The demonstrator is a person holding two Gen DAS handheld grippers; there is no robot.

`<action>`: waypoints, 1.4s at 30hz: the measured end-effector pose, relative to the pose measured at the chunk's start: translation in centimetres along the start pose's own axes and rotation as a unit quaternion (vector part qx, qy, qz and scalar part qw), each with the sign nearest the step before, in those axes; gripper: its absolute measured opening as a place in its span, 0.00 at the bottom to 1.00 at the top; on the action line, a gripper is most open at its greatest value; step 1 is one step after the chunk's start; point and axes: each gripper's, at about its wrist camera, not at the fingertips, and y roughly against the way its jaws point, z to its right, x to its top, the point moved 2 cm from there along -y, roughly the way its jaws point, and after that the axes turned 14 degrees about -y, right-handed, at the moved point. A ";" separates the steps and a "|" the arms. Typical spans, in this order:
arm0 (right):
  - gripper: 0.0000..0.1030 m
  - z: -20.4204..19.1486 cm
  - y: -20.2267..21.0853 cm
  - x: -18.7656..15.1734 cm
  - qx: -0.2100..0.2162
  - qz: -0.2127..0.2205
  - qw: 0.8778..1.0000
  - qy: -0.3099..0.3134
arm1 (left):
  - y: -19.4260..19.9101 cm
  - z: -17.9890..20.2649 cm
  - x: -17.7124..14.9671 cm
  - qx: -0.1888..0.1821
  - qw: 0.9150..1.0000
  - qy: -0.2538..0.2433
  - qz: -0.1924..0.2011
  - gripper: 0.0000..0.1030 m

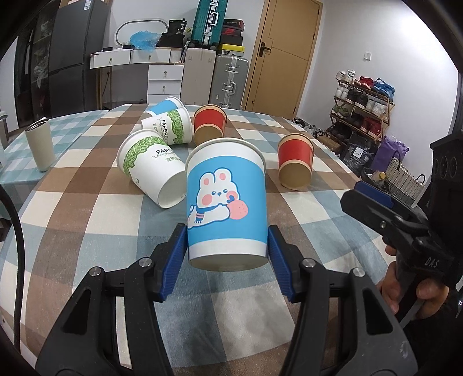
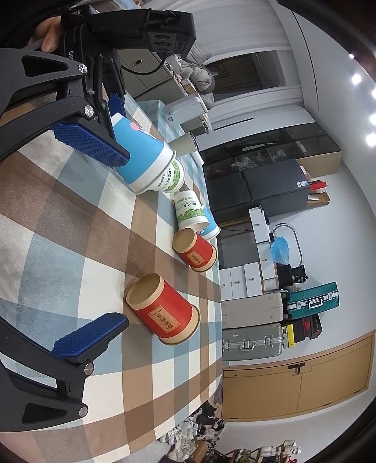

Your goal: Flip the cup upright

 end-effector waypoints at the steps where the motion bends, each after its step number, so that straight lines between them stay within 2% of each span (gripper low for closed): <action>1: 1.00 0.0 0.0 0.0 0.000 0.000 1.000 0.001 | 0.0 0.0 -0.1 0.000 1.000 0.000 0.000 0.51; 19: 1.00 0.0 -0.1 0.0 0.000 -0.002 1.000 0.000 | -0.3 2.6 -2.0 -0.009 1.000 0.001 -0.016 0.52; 28: 1.00 0.0 -0.1 0.0 0.000 -0.002 1.000 0.000 | -0.8 2.4 -2.0 -0.009 1.000 0.002 -0.025 0.52; 31: 1.00 0.0 -0.1 0.0 0.000 -0.002 1.000 0.000 | -0.9 2.4 -1.9 -0.012 1.000 -0.003 -0.028 0.59; 33: 1.00 0.0 -0.1 0.0 0.000 -0.002 1.000 -0.001 | -0.8 2.4 -1.9 -0.011 1.000 -0.008 -0.027 0.72; 35: 1.00 0.0 -0.2 -0.1 0.000 -0.004 1.000 -0.001 | -0.6 2.3 -1.8 -0.008 1.000 -0.009 -0.022 0.79; 40: 1.00 -0.2 -0.4 -0.2 0.000 -0.013 1.000 -0.003 | 0.1 1.1 -1.3 0.000 1.000 -0.008 -0.006 0.82; 42: 1.00 -0.2 -0.5 -0.3 -0.001 -0.018 1.000 -0.005 | 0.5 0.5 -1.2 0.004 1.000 -0.007 0.001 0.86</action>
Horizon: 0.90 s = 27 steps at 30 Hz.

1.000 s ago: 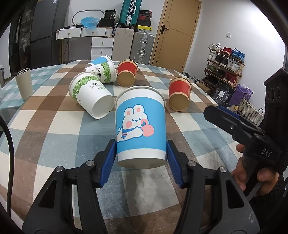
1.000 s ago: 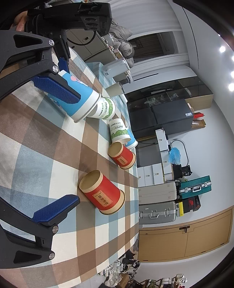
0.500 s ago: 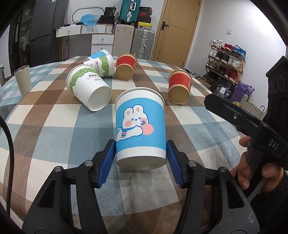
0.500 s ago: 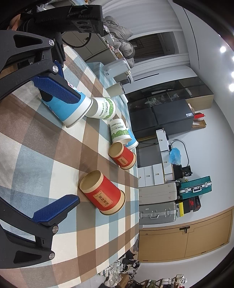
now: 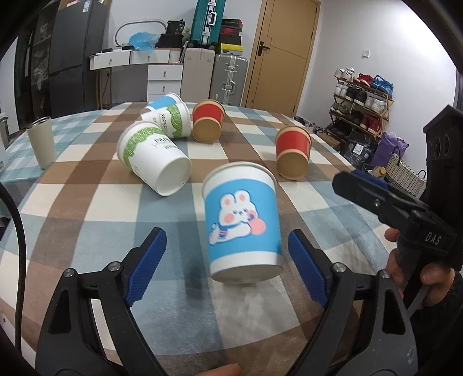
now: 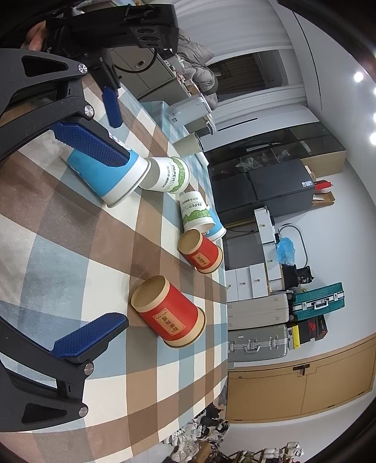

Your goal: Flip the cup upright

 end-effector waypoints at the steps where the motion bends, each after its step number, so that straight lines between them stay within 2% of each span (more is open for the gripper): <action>1: 1.00 0.0 0.0 0.0 0.001 -0.002 1.000 -0.002 | 0.2 -0.3 0.1 0.002 1.000 0.000 0.004 0.88; 3: 1.00 -0.1 -0.2 0.0 0.005 -0.010 1.000 -0.008 | 0.6 -1.1 0.4 0.005 1.000 -0.001 0.014 0.98; 8: 1.00 -0.9 -1.4 -0.3 0.009 -0.054 0.998 -0.013 | 1.7 -3.4 0.7 0.025 0.998 0.005 0.054 0.99; 13: 1.00 -2.0 -2.2 -0.7 0.006 -0.073 0.997 -0.009 | 1.7 -5.3 0.7 0.040 0.997 0.007 0.065 0.99; 17: 1.00 -2.1 -3.0 -0.7 0.017 -0.098 0.995 -0.032 | 1.2 -6.5 0.4 0.050 0.997 0.004 0.060 0.99; 22: 1.00 -2.4 -4.1 -0.6 0.027 -0.130 0.990 -0.057 | 0.4 -7.1 -0.1 0.045 0.998 0.011 0.049 0.99; 27: 1.00 -2.6 -5.8 -0.5 0.042 -0.173 0.979 -0.095 | 0.0 -7.1 -0.3 0.046 0.998 0.005 0.046 0.99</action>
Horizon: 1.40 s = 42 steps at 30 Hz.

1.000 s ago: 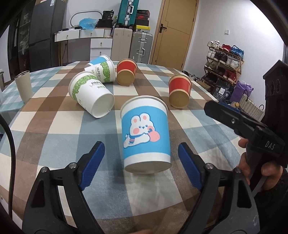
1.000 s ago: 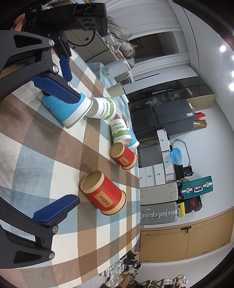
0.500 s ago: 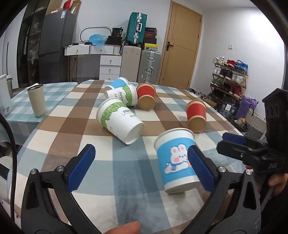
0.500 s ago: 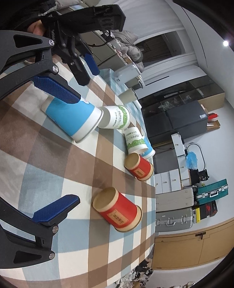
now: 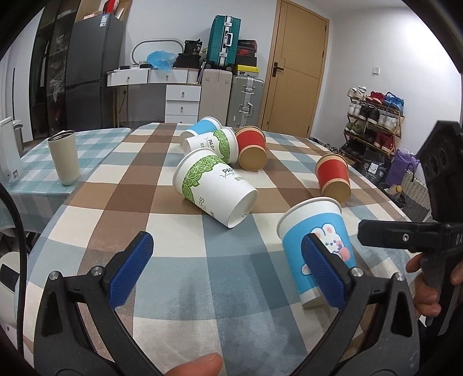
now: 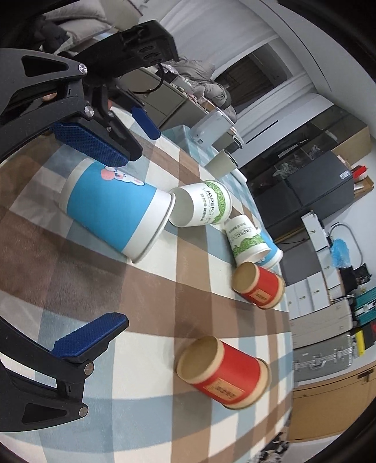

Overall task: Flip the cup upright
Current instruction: 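Rotate the right gripper to turn the blue cup rim-up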

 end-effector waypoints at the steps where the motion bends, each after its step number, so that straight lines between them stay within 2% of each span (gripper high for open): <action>1: 1.00 0.0 -0.3 0.1 0.006 -0.009 1.000 -0.009 | 0.0 0.0 -0.1 0.000 1.000 -0.002 0.000 0.99; 5: 1.00 -0.2 -1.4 0.7 0.022 -0.033 0.999 -0.033 | -0.2 0.0 -0.3 -0.001 1.000 -0.004 -0.001 0.99; 16: 0.97 -0.6 -3.6 2.4 0.040 -0.066 0.995 -0.064 | -0.3 -0.3 -0.4 -0.005 1.000 0.000 -0.001 0.99; 24: 0.74 0.0 -4.6 2.4 0.052 -0.095 0.990 -0.092 | -0.3 -0.2 -0.5 -0.005 1.000 0.002 -0.002 0.99; 28: 0.71 0.2 -4.6 2.3 0.058 -0.099 0.989 -0.095 | -0.3 -0.3 -0.5 -0.005 1.000 0.001 -0.002 0.99; 34: 0.70 -0.2 -4.2 2.3 0.061 -0.089 0.991 -0.085 | -0.4 -0.3 -0.5 -0.005 1.000 0.002 -0.002 0.99; 40: 0.70 -1.7 -2.3 2.0 0.034 -0.037 0.998 -0.025 | -0.4 -0.2 -0.5 -0.005 1.000 0.002 -0.002 0.99; 42: 0.70 -2.4 -1.6 1.9 0.011 -0.008 1.000 0.008 | -0.4 -0.2 -0.5 -0.005 1.000 0.002 -0.001 0.99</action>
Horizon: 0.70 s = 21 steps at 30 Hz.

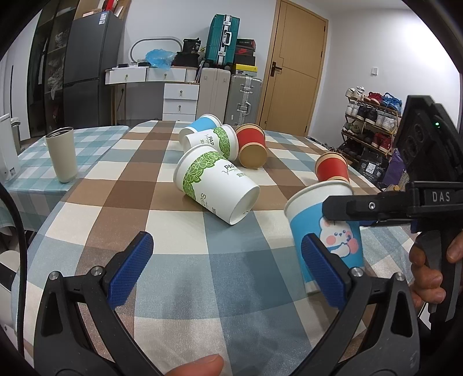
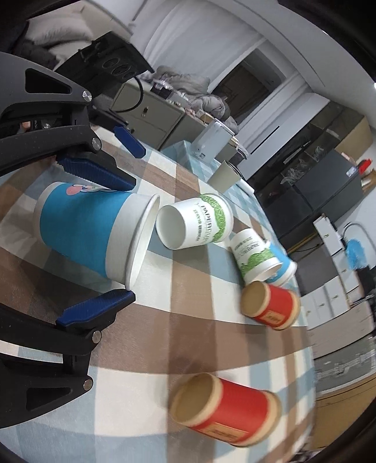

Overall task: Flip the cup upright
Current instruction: 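Rotate the right gripper to turn the blue cup rim-up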

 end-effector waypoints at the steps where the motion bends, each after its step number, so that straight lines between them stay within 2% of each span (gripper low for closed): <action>1: 0.70 -0.2 0.3 -0.1 -0.006 0.009 1.000 0.010 | -0.1 0.0 0.0 0.000 1.000 -0.001 0.000 0.99; 6: 0.70 -1.6 1.7 -0.9 -0.053 0.077 0.992 0.083 | 0.0 0.0 0.0 0.000 1.000 0.001 0.000 0.99; 12: 0.70 -2.9 2.4 -1.8 -0.072 0.132 0.978 0.141 | 0.0 0.0 0.0 0.000 1.000 0.000 0.000 0.99; 17: 0.70 -3.4 1.9 -2.0 -0.090 0.148 0.971 0.162 | 0.0 0.0 0.0 0.000 1.000 0.001 0.000 0.99; 21: 0.70 -3.2 1.0 -2.0 -0.099 0.144 0.971 0.163 | 0.0 0.0 0.0 0.000 1.000 0.001 0.000 0.99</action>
